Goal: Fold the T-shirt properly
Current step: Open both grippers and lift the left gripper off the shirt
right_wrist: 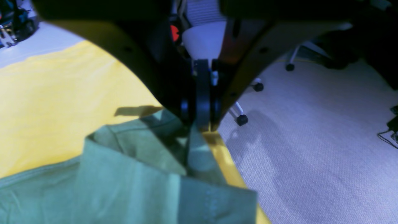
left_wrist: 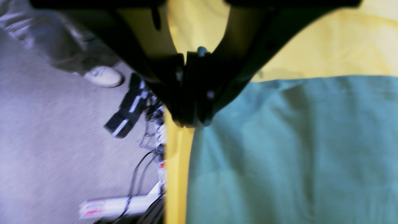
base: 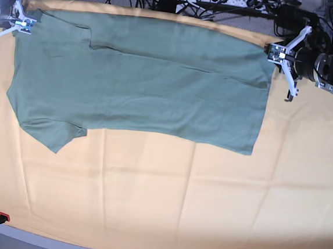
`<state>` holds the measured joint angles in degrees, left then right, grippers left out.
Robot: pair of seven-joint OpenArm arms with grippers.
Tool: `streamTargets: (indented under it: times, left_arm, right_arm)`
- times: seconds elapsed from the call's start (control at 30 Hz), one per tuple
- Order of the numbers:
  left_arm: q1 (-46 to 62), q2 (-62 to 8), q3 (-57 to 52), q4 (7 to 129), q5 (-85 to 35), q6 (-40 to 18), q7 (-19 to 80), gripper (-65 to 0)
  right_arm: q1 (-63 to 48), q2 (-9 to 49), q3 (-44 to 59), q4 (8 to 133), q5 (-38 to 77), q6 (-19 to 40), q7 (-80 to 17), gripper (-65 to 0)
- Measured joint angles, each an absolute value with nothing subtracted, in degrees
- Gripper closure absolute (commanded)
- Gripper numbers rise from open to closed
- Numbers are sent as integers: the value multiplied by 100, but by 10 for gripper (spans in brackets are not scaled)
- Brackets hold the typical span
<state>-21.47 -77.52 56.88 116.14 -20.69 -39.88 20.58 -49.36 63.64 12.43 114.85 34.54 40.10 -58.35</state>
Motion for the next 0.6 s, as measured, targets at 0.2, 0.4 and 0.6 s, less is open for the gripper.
streamTargets:
  times: [0.2, 0.4, 0.6]
  left_arm:
    - [-2145, -7754, 5688, 11611, -2176, -3990, 2016, -150]
    - [-2353, -7769, 5688, 11614, -2274, -3990, 2088, -340]
    - [-3024, -7795, 5688, 11618, -3297, -3990, 2344, -340]
  right_arm:
    - [-4934, 6366, 1243, 11485, 3629, 4010, -5931, -97]
    - [-4899, 6361, 1319, 11485, 4327, 4007, -6460, -270]
    - [-4895, 6364, 2421, 11699, 5513, 4007, -7070, -270]
